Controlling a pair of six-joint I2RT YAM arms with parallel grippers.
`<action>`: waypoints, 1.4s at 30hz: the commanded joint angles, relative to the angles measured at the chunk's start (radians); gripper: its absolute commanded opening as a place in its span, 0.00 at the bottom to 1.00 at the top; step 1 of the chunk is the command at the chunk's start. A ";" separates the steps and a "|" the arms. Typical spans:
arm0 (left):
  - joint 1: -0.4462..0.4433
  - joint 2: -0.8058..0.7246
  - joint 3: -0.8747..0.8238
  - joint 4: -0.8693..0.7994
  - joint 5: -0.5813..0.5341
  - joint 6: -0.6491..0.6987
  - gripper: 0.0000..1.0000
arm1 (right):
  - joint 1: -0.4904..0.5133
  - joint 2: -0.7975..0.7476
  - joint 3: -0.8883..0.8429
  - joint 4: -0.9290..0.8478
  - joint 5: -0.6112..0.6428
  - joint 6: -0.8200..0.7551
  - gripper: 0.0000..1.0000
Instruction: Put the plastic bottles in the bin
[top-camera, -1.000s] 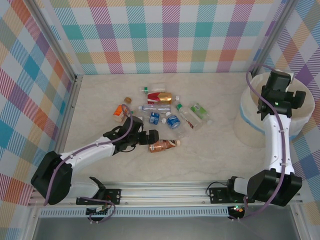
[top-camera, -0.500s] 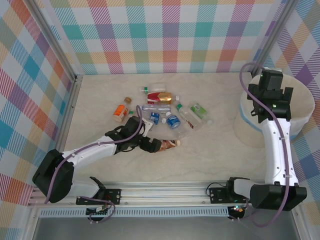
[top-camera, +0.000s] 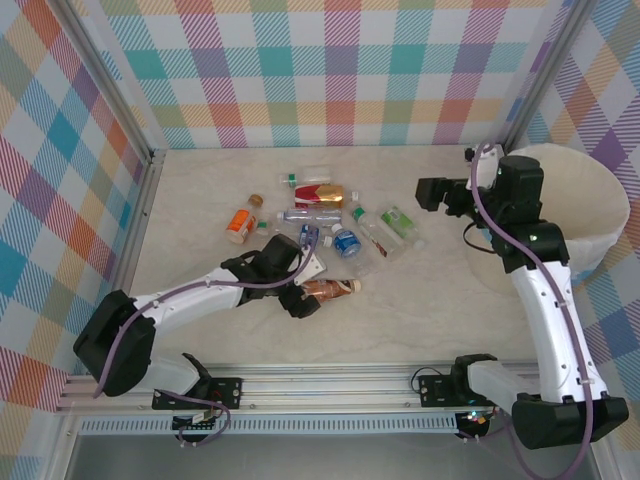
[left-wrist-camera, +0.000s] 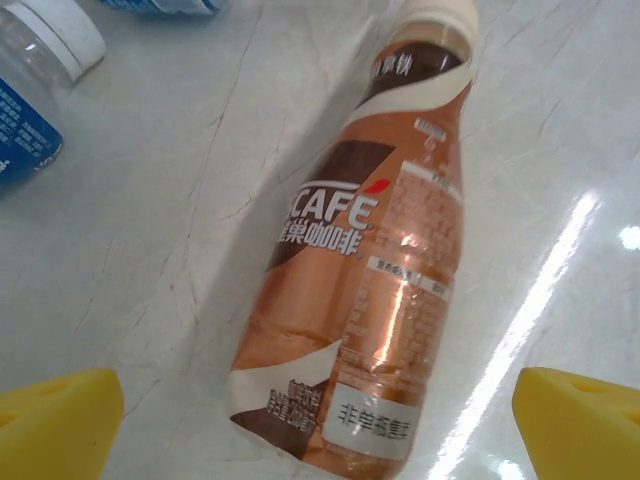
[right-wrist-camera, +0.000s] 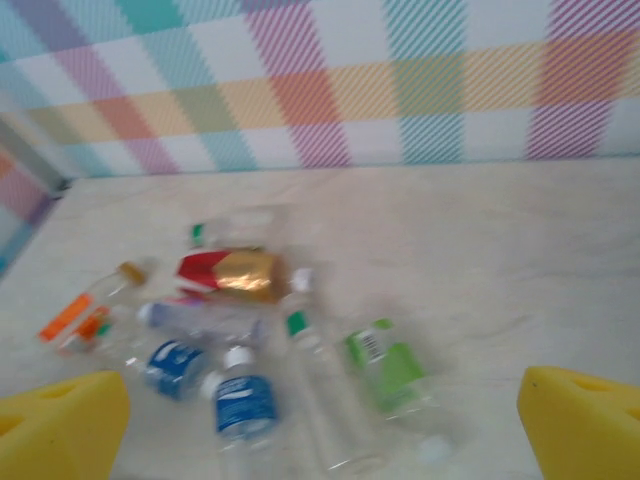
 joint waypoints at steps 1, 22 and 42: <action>-0.014 0.052 0.026 -0.048 -0.060 0.123 1.00 | 0.014 -0.021 -0.088 0.136 -0.208 0.140 1.00; -0.058 0.232 0.006 0.093 -0.160 0.192 0.71 | 0.087 -0.002 -0.172 0.165 -0.159 0.151 1.00; -0.057 -0.016 -0.057 0.207 -0.034 0.017 0.00 | 0.106 -0.004 -0.234 0.213 -0.135 0.230 1.00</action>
